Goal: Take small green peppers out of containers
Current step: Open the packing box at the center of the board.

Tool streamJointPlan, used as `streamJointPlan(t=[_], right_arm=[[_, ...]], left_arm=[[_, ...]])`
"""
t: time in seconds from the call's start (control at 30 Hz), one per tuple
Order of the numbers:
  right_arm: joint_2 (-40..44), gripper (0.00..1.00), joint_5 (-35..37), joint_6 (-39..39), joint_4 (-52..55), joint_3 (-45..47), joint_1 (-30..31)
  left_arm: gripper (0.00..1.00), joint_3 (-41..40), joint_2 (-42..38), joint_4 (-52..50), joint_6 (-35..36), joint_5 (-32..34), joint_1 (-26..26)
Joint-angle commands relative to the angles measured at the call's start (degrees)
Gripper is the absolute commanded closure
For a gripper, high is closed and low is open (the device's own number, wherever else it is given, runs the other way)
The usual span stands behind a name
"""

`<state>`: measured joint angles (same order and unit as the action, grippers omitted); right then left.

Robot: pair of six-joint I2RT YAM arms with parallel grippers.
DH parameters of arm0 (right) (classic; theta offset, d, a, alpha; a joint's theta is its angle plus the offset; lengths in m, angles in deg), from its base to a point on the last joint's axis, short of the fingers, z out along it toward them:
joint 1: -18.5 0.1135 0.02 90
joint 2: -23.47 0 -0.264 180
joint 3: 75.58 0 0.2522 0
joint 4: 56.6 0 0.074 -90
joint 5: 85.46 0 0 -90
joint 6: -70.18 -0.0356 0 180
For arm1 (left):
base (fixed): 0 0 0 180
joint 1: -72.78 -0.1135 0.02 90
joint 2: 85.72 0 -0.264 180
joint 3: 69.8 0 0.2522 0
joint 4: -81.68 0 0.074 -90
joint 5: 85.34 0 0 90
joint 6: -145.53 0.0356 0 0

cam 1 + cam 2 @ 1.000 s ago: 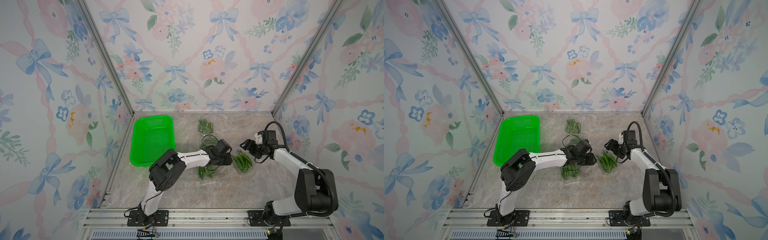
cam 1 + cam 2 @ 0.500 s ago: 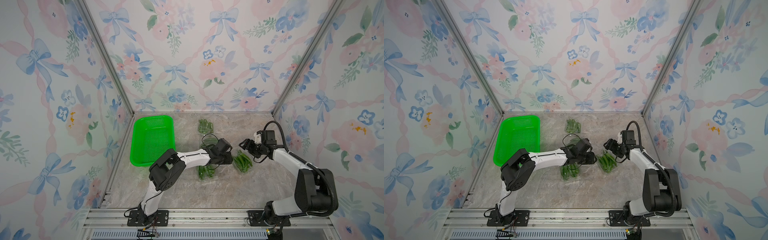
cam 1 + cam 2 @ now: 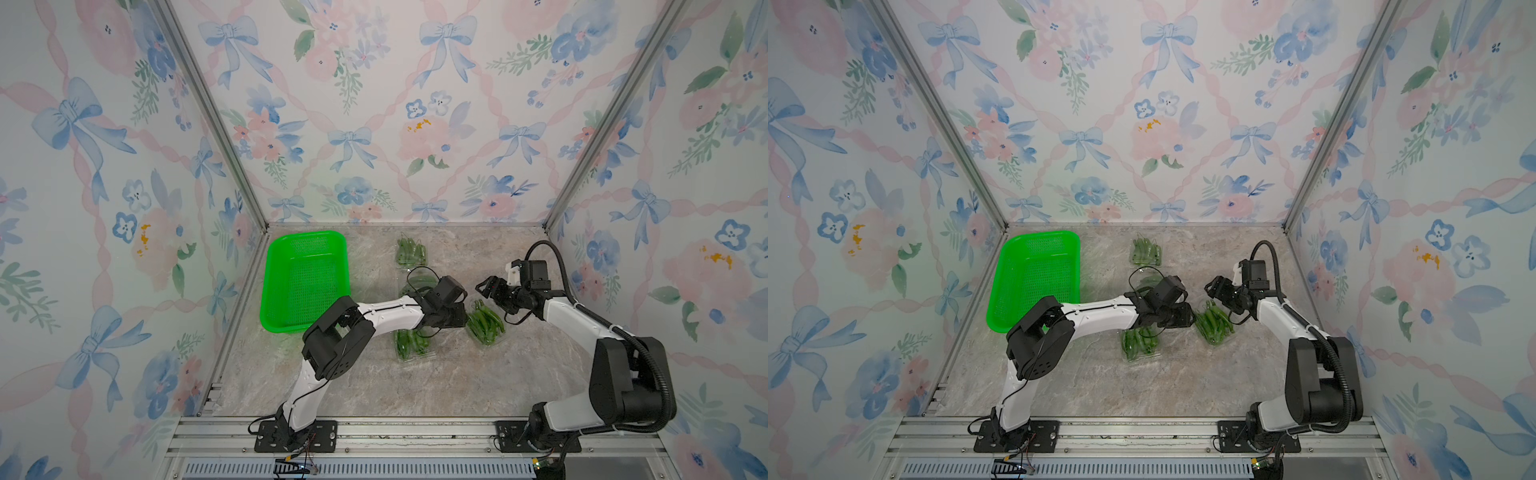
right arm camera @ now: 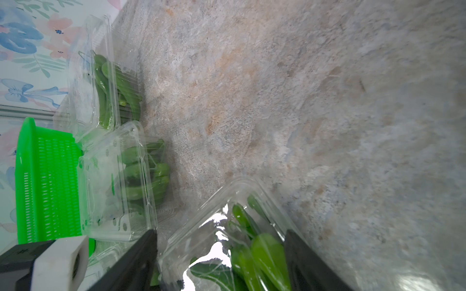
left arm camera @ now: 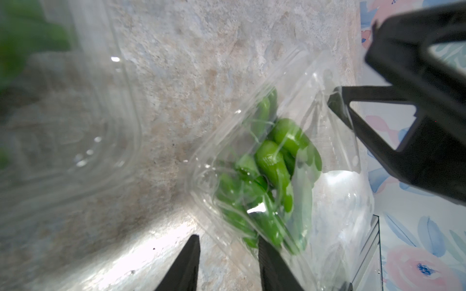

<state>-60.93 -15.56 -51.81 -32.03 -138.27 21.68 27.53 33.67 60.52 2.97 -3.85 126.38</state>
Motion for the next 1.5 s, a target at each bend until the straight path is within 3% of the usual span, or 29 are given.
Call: streamJointPlan(t=[0.0,0.3,0.93,1.07,1.3,1.47], right_arm=[[-1.0,0.22,-3.6,-1.7,3.2,1.7,1.9],[-0.7,0.22,-3.9,-1.2,3.6,1.3,1.9],[-0.3,0.22,-4.3,-0.4,4.4,0.8,1.5],[0.1,0.22,-4.3,0.4,5.3,0.5,1.5],[0.6,0.22,-3.5,6.3,10.2,-1.2,2.1],[6.4,0.22,2.8,12.8,14.8,-2.4,4.3]], left_arm=[[0.62,1.5,3.5,0.6,0.9,0.8,-0.3],[0.75,0.6,3.4,-0.1,1.5,2.3,-0.4],[0.79,-2.6,3.5,-0.2,1.7,4.6,-0.9],[0.85,-1.8,3.5,-0.5,2.6,4.9,-1.0],[0.87,-1.4,4.1,-1.1,2.9,5.2,-1.3],[0.88,-1.4,3.0,-1.2,3.0,6.0,-1.3]])
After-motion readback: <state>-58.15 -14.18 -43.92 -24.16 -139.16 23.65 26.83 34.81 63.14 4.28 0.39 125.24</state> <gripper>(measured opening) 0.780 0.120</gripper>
